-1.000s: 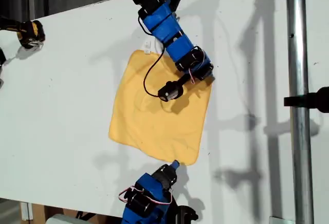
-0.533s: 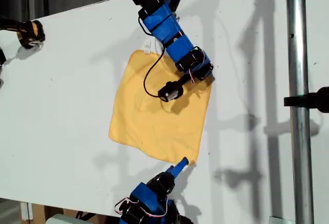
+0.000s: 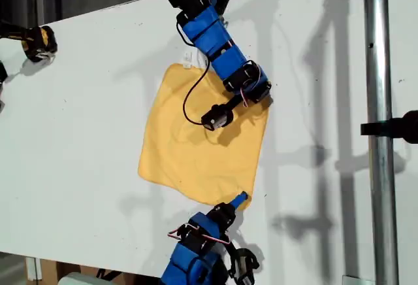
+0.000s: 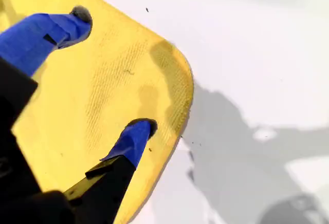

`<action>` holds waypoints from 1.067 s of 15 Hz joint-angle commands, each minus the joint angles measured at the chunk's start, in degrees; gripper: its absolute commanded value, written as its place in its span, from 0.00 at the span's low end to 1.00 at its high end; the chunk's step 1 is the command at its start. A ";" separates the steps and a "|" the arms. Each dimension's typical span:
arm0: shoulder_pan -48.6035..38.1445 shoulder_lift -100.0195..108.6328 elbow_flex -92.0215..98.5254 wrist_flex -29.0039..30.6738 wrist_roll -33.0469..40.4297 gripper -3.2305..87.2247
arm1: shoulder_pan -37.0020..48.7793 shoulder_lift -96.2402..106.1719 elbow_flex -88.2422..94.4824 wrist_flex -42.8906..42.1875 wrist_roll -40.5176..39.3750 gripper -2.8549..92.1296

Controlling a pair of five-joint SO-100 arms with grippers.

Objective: Grasp corners of a towel and fold twice.

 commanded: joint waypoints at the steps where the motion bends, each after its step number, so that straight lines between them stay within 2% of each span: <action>1: -0.97 -3.43 -1.67 -2.02 -1.14 0.41 | 0.44 -0.26 -0.97 0.26 -0.26 0.03; 13: -2.46 -22.94 -4.92 -7.65 -9.93 0.38 | -2.55 -0.35 -2.20 0.70 1.76 0.03; 14: -2.46 -24.26 -5.89 -7.47 -10.46 0.36 | -2.81 -0.26 -2.20 0.79 2.11 0.03; 16: -2.46 -24.79 -5.45 -9.84 -10.63 0.20 | -3.34 -0.26 -2.20 0.97 2.64 0.03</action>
